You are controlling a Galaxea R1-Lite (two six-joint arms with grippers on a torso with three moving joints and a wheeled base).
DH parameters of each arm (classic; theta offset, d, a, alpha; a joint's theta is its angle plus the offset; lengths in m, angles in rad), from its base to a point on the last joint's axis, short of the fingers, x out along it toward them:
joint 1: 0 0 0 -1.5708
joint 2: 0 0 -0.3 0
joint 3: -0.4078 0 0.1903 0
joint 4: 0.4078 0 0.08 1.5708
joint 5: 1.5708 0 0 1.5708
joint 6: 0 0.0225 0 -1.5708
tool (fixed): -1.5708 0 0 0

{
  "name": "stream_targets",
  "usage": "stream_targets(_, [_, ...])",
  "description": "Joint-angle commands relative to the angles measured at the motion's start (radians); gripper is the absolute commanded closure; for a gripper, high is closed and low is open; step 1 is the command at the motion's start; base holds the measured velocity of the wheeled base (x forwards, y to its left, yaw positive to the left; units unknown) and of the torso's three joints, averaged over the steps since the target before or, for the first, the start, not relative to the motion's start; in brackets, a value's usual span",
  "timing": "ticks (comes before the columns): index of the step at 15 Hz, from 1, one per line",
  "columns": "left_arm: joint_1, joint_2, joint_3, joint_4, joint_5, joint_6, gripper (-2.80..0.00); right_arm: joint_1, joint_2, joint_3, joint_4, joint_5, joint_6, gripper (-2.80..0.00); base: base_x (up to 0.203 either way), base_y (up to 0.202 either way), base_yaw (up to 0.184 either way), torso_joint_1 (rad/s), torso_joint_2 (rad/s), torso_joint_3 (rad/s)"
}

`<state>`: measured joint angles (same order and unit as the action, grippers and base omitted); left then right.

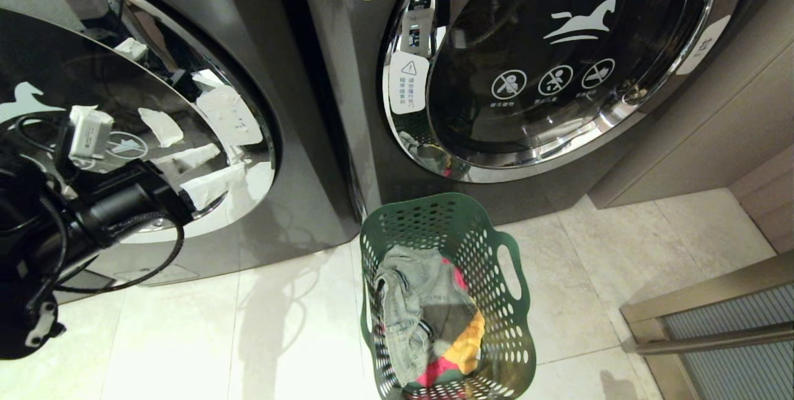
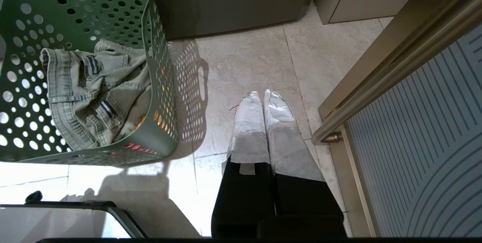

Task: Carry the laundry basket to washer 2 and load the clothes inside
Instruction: Open the lid of the washing machine

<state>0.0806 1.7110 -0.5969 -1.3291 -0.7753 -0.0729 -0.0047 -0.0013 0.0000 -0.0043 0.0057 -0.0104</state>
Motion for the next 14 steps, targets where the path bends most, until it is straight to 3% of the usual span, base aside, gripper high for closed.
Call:
stream_targets(1, [-0.004,0.032,-0.008,-0.008,0.017,0.031,-2.80,0.000,0.000,0.000,0.000,0.000,0.000,0.00,0.000,0.000,0.000,0.000,0.00,0.000])
stream_targets(6, [-0.004,0.059,-0.067,-0.008,0.064,0.039,-2.80,0.000,0.001,0.000,0.000,0.000,0.000,0.00,0.000,0.000,0.000,0.000,0.00,0.000])
stream_targets(14, [-0.022,0.071,-0.122,-0.008,0.065,0.030,-2.80,0.000,0.000,0.000,0.000,0.000,0.000,0.00,0.000,0.000,0.000,0.000,0.00,0.000])
